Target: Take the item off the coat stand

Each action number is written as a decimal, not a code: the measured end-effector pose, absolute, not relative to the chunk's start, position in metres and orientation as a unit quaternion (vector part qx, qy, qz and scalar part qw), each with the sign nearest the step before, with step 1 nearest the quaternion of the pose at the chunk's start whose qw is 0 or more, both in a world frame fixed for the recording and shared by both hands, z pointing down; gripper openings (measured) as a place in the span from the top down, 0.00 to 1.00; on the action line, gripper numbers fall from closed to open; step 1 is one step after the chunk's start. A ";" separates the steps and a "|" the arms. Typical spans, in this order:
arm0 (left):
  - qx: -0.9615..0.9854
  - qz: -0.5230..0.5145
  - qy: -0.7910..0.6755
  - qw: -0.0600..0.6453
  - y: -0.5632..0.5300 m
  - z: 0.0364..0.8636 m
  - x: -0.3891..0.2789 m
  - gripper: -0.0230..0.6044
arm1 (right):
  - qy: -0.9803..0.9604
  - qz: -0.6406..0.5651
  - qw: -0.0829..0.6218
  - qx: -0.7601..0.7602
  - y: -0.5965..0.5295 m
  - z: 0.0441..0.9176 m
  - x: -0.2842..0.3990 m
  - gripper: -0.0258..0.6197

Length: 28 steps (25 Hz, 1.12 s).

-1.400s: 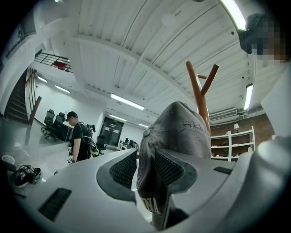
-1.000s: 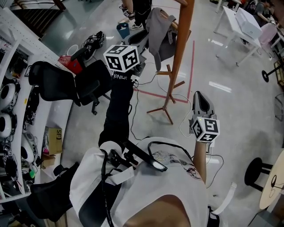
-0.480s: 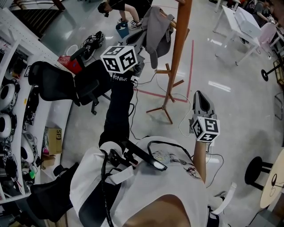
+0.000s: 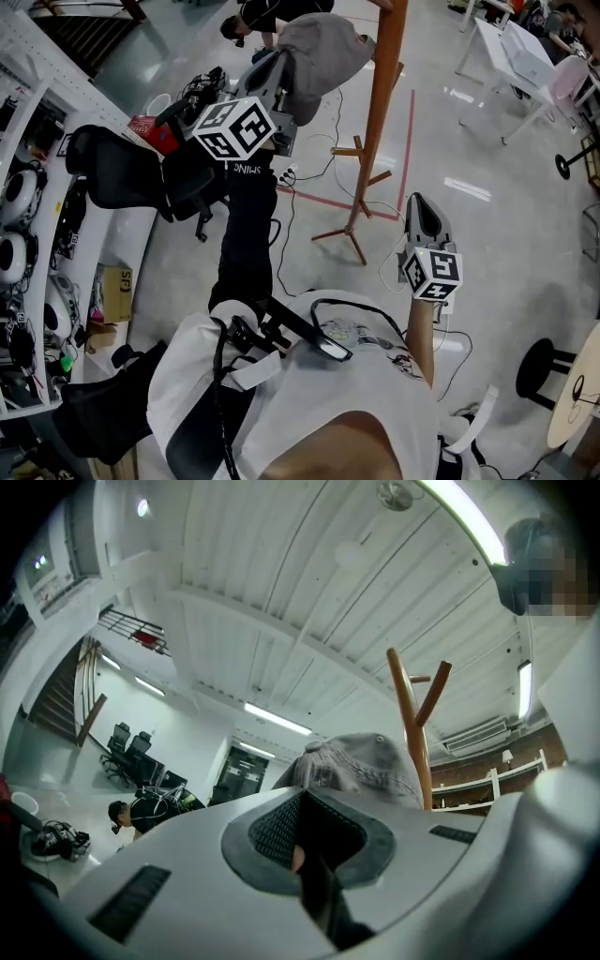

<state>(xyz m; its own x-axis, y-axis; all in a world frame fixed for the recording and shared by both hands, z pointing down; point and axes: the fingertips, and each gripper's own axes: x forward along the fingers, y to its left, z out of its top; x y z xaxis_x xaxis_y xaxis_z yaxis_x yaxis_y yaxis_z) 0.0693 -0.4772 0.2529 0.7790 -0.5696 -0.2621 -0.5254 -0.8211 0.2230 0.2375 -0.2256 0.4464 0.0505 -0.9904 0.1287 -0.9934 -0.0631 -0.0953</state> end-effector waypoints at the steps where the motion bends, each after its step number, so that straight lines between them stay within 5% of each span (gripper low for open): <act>1: 0.938 -0.168 -0.297 0.065 -0.477 0.248 0.065 0.94 | -0.684 0.080 0.008 0.725 -0.225 0.446 0.238 0.95; 28: 0.857 -0.264 -0.441 0.034 -0.436 0.224 -0.024 0.94 | -0.711 0.084 -0.006 0.698 -0.229 0.450 0.238 0.95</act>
<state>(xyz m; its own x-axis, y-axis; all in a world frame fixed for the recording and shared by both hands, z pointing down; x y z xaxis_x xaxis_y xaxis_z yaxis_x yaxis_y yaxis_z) -0.0244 -0.4362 0.2237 0.4720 -0.7731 -0.4238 -0.7376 -0.6095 0.2905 0.2383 -0.2290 0.4501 -0.0241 -0.9937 0.1090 -0.9919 0.0102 -0.1269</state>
